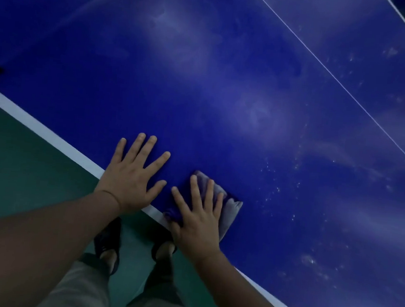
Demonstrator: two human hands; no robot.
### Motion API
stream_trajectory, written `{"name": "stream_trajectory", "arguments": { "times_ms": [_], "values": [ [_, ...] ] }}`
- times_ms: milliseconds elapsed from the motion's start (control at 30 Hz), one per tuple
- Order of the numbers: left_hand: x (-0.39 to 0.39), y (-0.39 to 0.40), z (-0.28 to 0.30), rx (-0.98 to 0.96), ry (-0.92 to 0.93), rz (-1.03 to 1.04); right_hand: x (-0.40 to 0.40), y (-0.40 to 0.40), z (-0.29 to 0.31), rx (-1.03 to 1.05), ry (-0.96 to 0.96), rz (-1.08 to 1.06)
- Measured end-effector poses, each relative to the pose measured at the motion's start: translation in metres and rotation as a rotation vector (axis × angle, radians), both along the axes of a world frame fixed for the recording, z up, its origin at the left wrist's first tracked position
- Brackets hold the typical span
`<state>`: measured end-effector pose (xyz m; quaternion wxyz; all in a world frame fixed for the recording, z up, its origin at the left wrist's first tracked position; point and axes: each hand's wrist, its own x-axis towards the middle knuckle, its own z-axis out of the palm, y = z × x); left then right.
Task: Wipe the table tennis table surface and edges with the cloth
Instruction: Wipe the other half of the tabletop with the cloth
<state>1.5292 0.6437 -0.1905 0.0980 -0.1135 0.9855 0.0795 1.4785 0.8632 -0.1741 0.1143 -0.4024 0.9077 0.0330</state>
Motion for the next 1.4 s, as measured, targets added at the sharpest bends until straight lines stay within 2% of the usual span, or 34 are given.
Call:
{"name": "stream_trajectory", "arguments": {
  "times_ms": [133,267,367,467,600,733,867,1000,1067,1133,1200,1267,1400],
  "values": [
    [-0.003,0.006,0.005,-0.006,-0.059,0.038,-0.005,0.042,0.003,0.004,-0.021,0.056],
    [-0.010,0.043,0.011,0.064,-0.015,0.214,0.001,0.115,0.003,0.000,-0.023,0.080],
    [-0.013,0.076,0.008,0.088,0.058,0.260,-0.004,0.100,-0.002,0.019,-0.049,0.128],
    [-0.017,0.098,0.006,0.080,0.102,0.310,-0.045,0.057,-0.007,-0.031,-0.033,0.136],
    [-0.030,0.110,0.007,0.074,0.107,0.379,-0.118,0.050,-0.005,-0.008,-0.008,-0.091],
    [-0.042,0.113,0.010,0.063,0.106,0.325,-0.114,0.093,-0.008,-0.018,0.001,-0.268],
    [-0.064,0.124,0.014,0.061,0.072,0.193,-0.077,0.112,-0.013,-0.035,0.005,-0.006],
    [-0.076,0.133,0.012,0.055,0.053,0.208,-0.133,0.077,-0.012,-0.086,-0.032,0.134],
    [-0.078,0.135,0.010,0.049,0.049,0.218,-0.176,0.061,-0.011,-0.077,-0.022,0.082],
    [-0.080,0.136,0.009,0.037,0.035,0.220,-0.209,0.063,-0.009,-0.084,-0.001,-0.062],
    [-0.083,0.136,0.011,0.025,0.023,0.222,-0.219,0.083,-0.008,-0.087,0.000,-0.208],
    [-0.087,0.136,0.012,0.038,0.020,0.221,-0.202,0.112,-0.008,-0.077,0.015,-0.254],
    [-0.101,0.136,0.015,0.079,0.032,0.203,-0.151,0.127,-0.013,-0.069,0.007,0.049]
  ]
}}
